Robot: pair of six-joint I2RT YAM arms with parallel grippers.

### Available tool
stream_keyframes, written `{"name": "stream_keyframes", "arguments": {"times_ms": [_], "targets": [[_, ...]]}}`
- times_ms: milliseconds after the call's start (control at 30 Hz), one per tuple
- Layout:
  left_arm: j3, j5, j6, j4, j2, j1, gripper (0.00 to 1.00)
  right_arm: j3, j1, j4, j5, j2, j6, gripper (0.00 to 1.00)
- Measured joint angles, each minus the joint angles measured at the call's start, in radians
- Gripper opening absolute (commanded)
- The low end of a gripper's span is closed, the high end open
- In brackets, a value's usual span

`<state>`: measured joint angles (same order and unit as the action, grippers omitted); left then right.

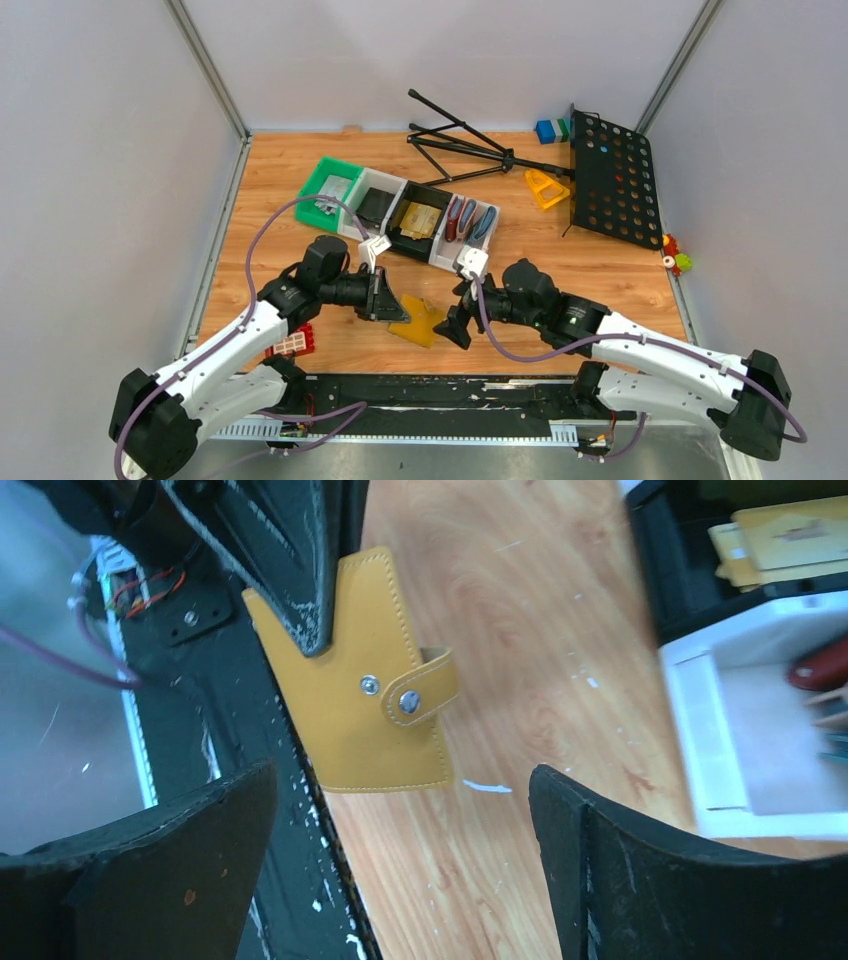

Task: Take the credit cards out of the card holder
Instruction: Open the card holder at the center of the board.

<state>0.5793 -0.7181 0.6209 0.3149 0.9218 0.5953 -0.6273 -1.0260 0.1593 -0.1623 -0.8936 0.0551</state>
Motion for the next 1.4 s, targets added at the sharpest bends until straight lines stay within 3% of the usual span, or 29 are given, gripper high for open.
{"name": "stream_keyframes", "arguments": {"times_ms": [100, 167, 367, 800, 867, 900, 967, 1033, 1233, 1400], "targets": [[0.003, -0.014, -0.001, -0.005, -0.003, 0.008, 0.0, 0.0, 0.0, 0.0, -0.05, -0.04, -0.01, 0.94], [0.003, -0.023, -0.001, -0.006, -0.004, 0.016, 0.0, 0.0, 0.0, 0.0, -0.068, -0.056, -0.014, 0.87], [0.003, -0.042, -0.001, -0.016, -0.004, 0.034, 0.0, -0.008, 0.0, -0.001, -0.11, -0.089, -0.032, 0.43], [0.015, -0.048, -0.006, -0.019, 0.012, 0.037, 0.0, -0.016, 0.0, 0.023, -0.004, 0.027, -0.023, 0.07], [0.015, -0.048, -0.006, -0.019, 0.011, 0.038, 0.0, -0.01, 0.0, 0.024, 0.017, 0.054, -0.023, 0.11], [0.015, -0.048, -0.006, -0.019, 0.011, 0.037, 0.0, -0.009, 0.0, 0.024, 0.026, 0.06, -0.023, 0.24], [0.015, -0.049, -0.006, -0.019, 0.011, 0.038, 0.0, -0.009, 0.0, 0.024, 0.032, 0.061, -0.019, 0.61], [0.015, -0.052, -0.005, -0.02, 0.011, 0.038, 0.0, -0.008, 0.0, 0.026, 0.018, 0.059, -0.026, 0.73], [0.015, -0.062, 0.002, -0.021, 0.008, 0.038, 0.0, -0.008, 0.0, 0.016, -0.05, 0.01, -0.035, 0.73], [0.015, -0.063, 0.008, -0.034, -0.002, 0.039, 0.0, -0.008, 0.0, 0.016, -0.084, -0.059, -0.033, 0.59]]}}
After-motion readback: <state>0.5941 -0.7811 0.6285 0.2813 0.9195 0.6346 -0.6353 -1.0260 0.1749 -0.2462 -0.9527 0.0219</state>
